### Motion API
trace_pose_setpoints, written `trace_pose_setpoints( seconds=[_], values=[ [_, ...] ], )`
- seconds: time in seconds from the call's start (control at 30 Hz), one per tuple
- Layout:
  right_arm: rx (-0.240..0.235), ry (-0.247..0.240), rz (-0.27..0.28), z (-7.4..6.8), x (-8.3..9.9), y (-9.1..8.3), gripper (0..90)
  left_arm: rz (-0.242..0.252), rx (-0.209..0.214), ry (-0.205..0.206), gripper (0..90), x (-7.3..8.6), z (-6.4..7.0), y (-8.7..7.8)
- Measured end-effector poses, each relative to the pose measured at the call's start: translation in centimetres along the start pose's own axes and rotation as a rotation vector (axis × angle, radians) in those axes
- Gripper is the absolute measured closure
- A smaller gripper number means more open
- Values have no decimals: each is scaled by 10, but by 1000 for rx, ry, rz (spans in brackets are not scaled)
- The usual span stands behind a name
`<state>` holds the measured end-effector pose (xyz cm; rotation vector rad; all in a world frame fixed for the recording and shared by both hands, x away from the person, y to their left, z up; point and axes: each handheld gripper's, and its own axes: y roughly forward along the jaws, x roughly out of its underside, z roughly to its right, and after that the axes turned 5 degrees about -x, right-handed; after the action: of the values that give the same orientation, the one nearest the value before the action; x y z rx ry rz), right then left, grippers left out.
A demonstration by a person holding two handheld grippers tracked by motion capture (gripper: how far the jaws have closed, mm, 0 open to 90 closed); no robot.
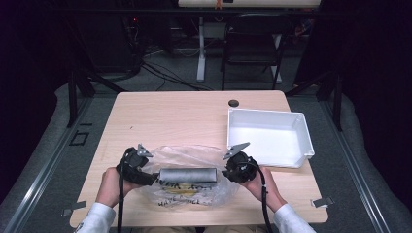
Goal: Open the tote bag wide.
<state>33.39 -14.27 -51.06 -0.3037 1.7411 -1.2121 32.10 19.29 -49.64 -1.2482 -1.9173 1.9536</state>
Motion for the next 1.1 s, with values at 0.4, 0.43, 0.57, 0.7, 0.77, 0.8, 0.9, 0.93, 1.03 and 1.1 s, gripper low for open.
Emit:
trace_pose_setpoints(
  seconds=[0.4,0.43,0.57,0.7,0.77,0.8,0.9,0.93,1.03,1.1],
  values=[
    [5,17,-97,8,4,24,859,-177,89,75,751,18,6,35],
    [7,14,-106,8,4,26,868,-191,87,76,770,18,6,36],
    [31,22,-120,11,4,31,897,-198,53,71,806,20,1,38],
    [63,29,-134,13,4,38,900,-216,-2,68,830,21,-4,40],
    [89,27,-138,12,5,41,900,-222,-17,61,838,22,-8,42],
    [98,19,-151,12,4,42,900,-220,-23,54,843,23,-10,42],
    [126,19,-165,10,3,44,900,-219,-31,44,848,23,-12,45],
    [132,21,-165,10,3,44,900,-220,-31,45,850,22,-12,45],
    [137,16,-192,11,3,46,900,-223,-55,53,851,21,-12,47],
    [142,16,-203,11,3,46,900,-224,-60,45,855,21,-14,49]
  ],
)
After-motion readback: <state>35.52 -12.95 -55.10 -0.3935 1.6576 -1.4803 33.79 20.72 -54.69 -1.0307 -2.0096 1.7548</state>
